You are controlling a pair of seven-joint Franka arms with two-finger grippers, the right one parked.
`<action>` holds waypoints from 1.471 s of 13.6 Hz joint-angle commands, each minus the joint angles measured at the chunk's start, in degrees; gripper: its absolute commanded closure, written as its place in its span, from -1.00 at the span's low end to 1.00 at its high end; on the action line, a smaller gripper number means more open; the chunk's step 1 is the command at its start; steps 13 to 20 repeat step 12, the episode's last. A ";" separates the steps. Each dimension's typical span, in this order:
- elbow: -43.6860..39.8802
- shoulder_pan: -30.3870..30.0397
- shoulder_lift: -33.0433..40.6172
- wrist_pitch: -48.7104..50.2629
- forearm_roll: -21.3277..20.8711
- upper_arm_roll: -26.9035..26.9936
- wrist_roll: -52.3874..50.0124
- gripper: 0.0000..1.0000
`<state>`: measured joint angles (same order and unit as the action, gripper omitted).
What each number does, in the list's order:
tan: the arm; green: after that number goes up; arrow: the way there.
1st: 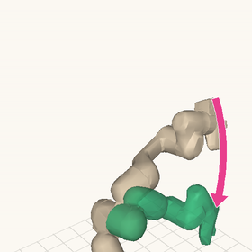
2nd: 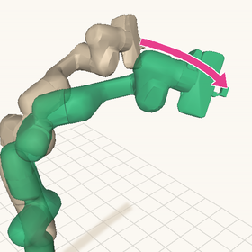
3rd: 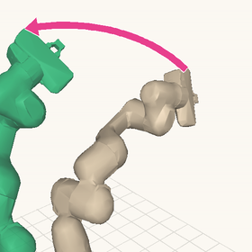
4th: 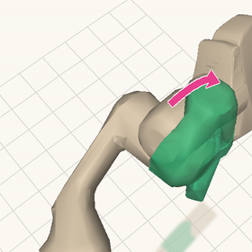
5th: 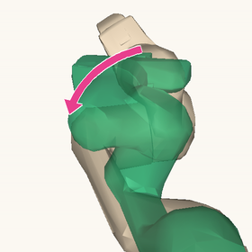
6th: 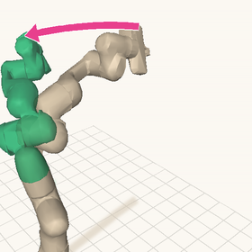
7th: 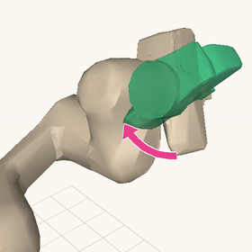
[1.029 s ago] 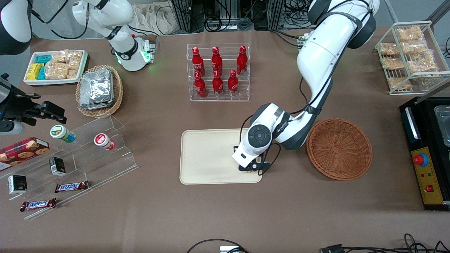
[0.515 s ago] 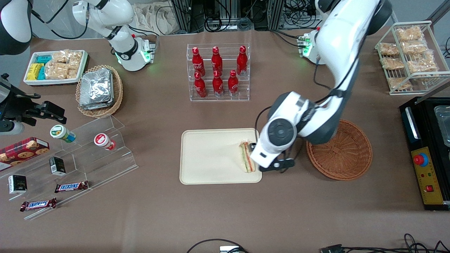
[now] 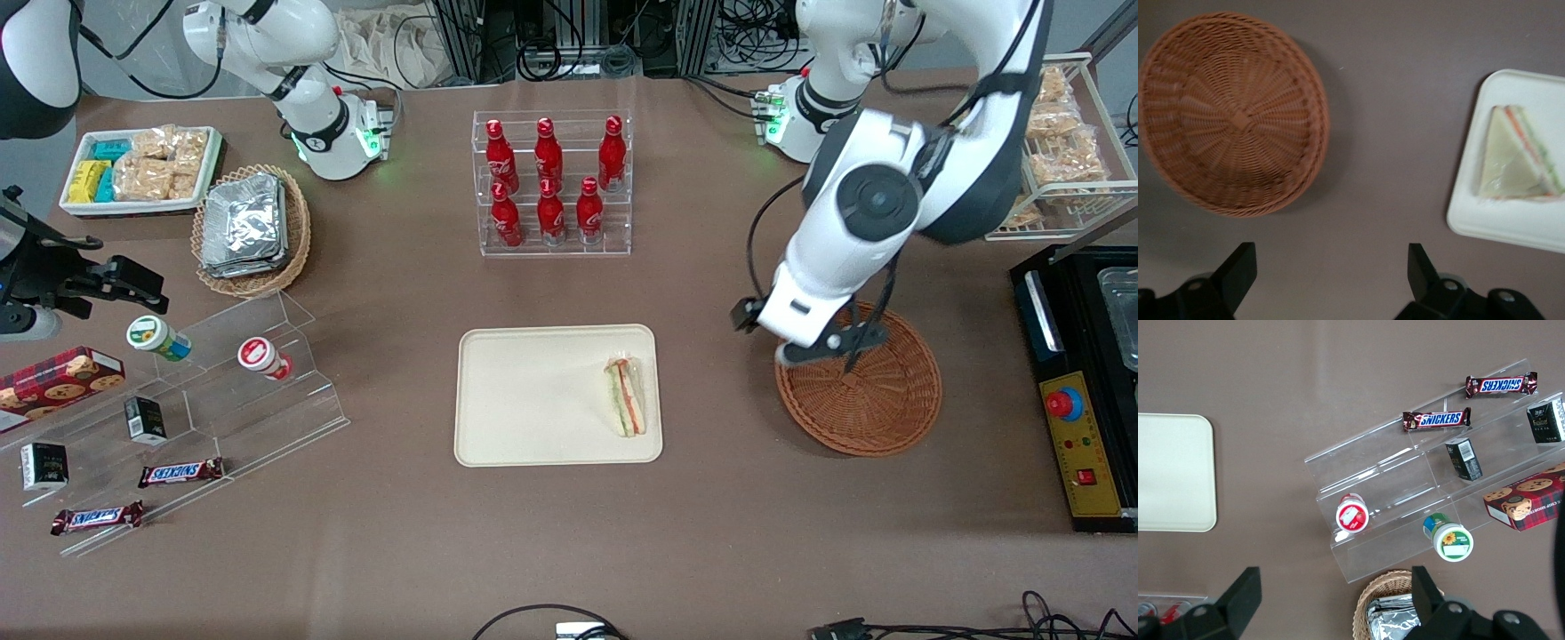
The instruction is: Place sandwich from basket to tray
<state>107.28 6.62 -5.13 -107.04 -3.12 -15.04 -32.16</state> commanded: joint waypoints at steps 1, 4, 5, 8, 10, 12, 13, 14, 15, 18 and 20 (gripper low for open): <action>3.56 -6.16 5.66 2.87 1.45 -0.25 10.15 -1.00; -0.92 -12.75 5.22 7.28 1.28 -0.07 18.43 -1.00; -2.59 -14.68 5.04 7.98 1.37 -0.16 20.37 -1.00; -6.46 -15.49 3.47 9.39 0.76 -0.07 22.67 -1.00; -11.45 -15.49 0.58 11.31 0.40 -0.16 22.49 -1.00; -17.61 -15.06 -3.73 16.75 -1.26 -0.42 22.67 -1.00; -17.61 -15.06 -3.73 16.75 -1.26 -0.42 22.67 -1.00; -17.61 -15.06 -3.73 16.75 -1.26 -0.42 22.67 -1.00; -17.61 -15.06 -3.73 16.75 -1.26 -0.42 22.67 -1.00; -17.61 -15.06 -3.73 16.75 -1.26 -0.42 22.67 -1.00; -17.61 -15.06 -3.73 16.75 -1.26 -0.42 22.67 -1.00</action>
